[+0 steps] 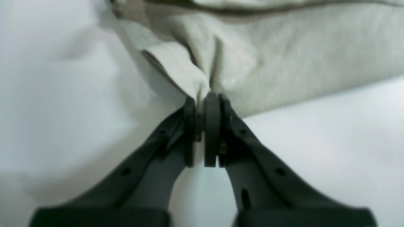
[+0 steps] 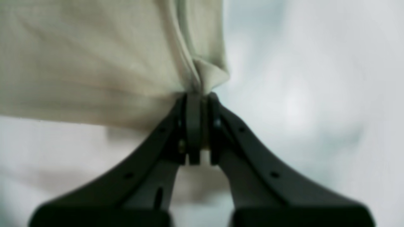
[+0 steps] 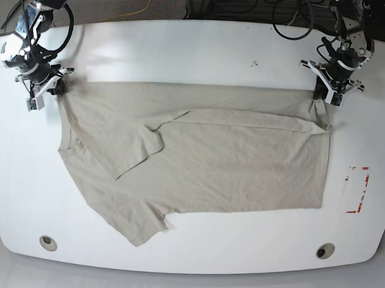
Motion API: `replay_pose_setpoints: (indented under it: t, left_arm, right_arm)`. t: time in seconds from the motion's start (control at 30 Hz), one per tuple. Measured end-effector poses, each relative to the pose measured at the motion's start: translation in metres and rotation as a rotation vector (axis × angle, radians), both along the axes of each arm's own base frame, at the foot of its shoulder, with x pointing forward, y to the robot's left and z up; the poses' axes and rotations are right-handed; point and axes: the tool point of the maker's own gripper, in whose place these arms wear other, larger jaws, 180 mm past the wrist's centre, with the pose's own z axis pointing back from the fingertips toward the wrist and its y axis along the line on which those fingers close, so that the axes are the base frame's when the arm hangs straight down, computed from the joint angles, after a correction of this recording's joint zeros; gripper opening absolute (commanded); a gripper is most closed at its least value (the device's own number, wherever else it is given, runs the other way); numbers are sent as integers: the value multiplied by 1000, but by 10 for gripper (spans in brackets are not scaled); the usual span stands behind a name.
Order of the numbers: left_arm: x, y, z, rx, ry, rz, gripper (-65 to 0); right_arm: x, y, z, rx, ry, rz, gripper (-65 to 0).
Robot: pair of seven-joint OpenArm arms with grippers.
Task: Layout the t-shirt on the table in an organized manner, then fold the t-shirt properly
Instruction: 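Pull the gripped shoulder edge with both grippers toward the robot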
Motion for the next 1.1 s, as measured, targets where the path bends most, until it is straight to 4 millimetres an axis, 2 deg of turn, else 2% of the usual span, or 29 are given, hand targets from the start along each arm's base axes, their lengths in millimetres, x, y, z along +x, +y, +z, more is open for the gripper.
replay_pose_setpoints:
  t: [0.2, 0.4, 0.6, 0.8, 0.93, 1.1]
  left_arm:
    - [-29, -5, 3, 38, 32, -36, -650]
    - [-54, 1, 14, 72, 39, -40, -650]
    - [-78, 1, 6, 79, 96, -42, -650]
    - [-104, 14, 2, 93, 145, -11, -650]
    - [-114, 21, 2, 99, 163, 4, -650]
    - [-122, 30, 4, 110, 173, 23, -588]
  right_arm:
    - [-33, -4, 4, -48, 66, -29, -650]
    - [-55, -11, 11, -98, 112, -19, -650]
    - [-73, -10, 15, -122, 141, 0, -650]
    - [-93, -8, 11, -122, 185, 9, -650]
    - [-106, -7, 8, -120, 215, 12, -650]
    - [-118, -7, 6, -118, 243, 16, -650]
